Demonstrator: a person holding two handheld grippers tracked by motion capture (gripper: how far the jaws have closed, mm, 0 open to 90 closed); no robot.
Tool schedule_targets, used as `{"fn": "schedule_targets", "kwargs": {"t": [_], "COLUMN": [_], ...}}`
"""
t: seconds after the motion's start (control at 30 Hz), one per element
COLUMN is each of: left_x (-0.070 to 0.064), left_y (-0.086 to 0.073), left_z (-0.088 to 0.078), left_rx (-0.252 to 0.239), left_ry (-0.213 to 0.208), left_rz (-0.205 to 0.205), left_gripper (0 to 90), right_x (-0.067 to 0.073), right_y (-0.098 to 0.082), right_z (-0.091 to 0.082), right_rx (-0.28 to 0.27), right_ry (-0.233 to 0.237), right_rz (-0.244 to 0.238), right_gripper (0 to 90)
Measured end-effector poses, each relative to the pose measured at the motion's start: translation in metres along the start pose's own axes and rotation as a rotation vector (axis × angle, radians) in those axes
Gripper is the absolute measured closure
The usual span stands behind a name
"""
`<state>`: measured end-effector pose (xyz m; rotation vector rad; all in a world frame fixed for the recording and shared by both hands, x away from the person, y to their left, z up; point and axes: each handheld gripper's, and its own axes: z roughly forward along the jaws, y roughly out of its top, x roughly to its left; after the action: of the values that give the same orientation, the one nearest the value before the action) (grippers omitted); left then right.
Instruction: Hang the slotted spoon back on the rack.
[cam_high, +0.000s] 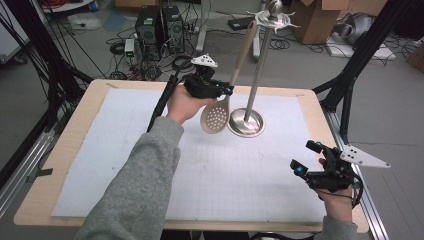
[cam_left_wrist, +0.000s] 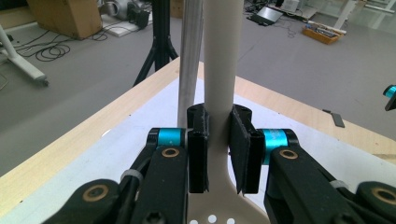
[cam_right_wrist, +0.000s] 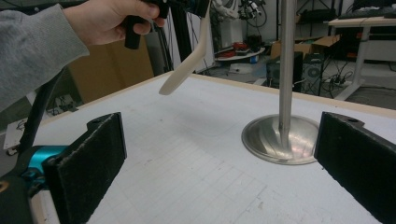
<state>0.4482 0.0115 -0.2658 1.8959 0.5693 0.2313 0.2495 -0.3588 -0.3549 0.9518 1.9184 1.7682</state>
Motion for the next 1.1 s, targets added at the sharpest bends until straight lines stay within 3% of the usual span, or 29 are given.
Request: {"fn": "schedule_targets", "kwargs": {"t": [0.27, 0.43, 0.7, 0.8, 0.87, 0.9, 0.97, 1.1], "left_x": [-0.002, -0.003, -0.003, -0.004, -0.007, -0.009, -0.009, -0.009], "left_y": [0.002, 0.003, 0.003, 0.005, 0.006, 0.005, 0.003, -0.005], "left_z": [0.006, 0.009, 0.008, 0.002, -0.004, -0.007, -0.010, -0.021], "left_rx": [0.008, 0.018, 0.024, -0.022, -0.027, -0.029, -0.027, -0.035], "left_ry": [0.007, 0.039, 0.023, 0.002, -0.026, -0.036, -0.047, -0.062], "left_rz": [-0.004, 0.005, 0.023, 0.037, 0.054, 0.071, 0.079, 0.098], "left_gripper": [77.5, 77.3, 76.1, 68.4, 64.1, 56.9, 55.3, 43.0], "right_x": [-0.001, -0.001, -0.002, -0.002, -0.002, -0.002, -0.002, 0.000], "right_y": [-0.001, -0.002, -0.002, -0.002, -0.003, -0.003, -0.003, -0.002], "right_z": [0.001, 0.001, -0.001, 0.000, 0.001, 0.001, 0.001, 0.003], "right_rx": [0.003, 0.008, 0.000, 0.008, 0.008, 0.010, 0.011, 0.015], "right_ry": [0.001, -0.004, -0.004, -0.006, -0.007, -0.008, -0.008, -0.005], "right_rz": [0.003, 0.005, 0.004, 0.002, 0.006, 0.007, 0.008, -0.002], "right_gripper": [1.0, 1.0, 1.0, 1.0, 1.0, 1.0, 1.0, 1.0]}}
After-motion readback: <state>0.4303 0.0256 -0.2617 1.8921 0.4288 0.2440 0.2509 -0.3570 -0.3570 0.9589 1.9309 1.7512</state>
